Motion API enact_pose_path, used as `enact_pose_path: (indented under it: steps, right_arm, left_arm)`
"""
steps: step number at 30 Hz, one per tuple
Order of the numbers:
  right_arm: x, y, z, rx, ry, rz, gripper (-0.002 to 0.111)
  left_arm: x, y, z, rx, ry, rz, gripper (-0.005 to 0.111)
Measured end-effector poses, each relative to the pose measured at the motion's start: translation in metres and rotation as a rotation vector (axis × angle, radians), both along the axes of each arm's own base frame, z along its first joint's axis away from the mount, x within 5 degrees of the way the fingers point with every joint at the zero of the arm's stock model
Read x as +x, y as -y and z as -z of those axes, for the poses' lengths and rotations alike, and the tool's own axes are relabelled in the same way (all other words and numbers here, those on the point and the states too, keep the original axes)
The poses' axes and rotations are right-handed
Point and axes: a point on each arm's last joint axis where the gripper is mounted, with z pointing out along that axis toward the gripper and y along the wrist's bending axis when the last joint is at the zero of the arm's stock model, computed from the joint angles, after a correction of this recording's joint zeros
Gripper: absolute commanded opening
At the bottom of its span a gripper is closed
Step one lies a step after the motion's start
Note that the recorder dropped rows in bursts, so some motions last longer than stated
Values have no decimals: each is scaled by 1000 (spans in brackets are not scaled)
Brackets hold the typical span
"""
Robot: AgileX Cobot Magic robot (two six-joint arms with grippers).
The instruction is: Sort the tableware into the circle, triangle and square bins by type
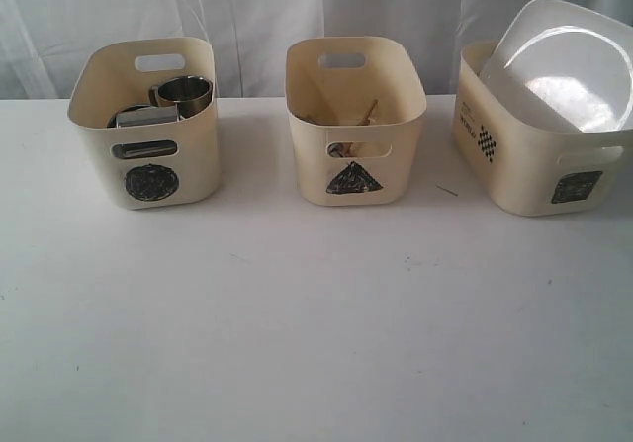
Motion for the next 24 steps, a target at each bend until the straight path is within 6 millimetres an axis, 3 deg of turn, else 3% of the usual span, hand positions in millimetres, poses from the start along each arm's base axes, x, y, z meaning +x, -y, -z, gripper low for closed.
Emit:
enact_pose_path:
  steps: [7, 10, 14, 18, 24]
  right_arm:
    - [-58, -42, -59, 139, 74, 21, 0]
    - [-92, -64, -72, 177, 177, 123, 0]
    - [-149, -113, -86, 190, 318, 134, 0]
    - [-197, -156, -75, 14, 376, 48, 0]
    - [-242, -180, -21, -238, 324, -8, 0]
  left_arm:
    - [0, 0, 0, 0, 0, 0, 0]
    - [0, 0, 0, 0, 0, 0, 0]
    - [0, 0, 0, 0, 0, 0, 0]
    - [0, 0, 0, 0, 0, 0, 0]
    - [0, 0, 0, 0, 0, 0, 0]
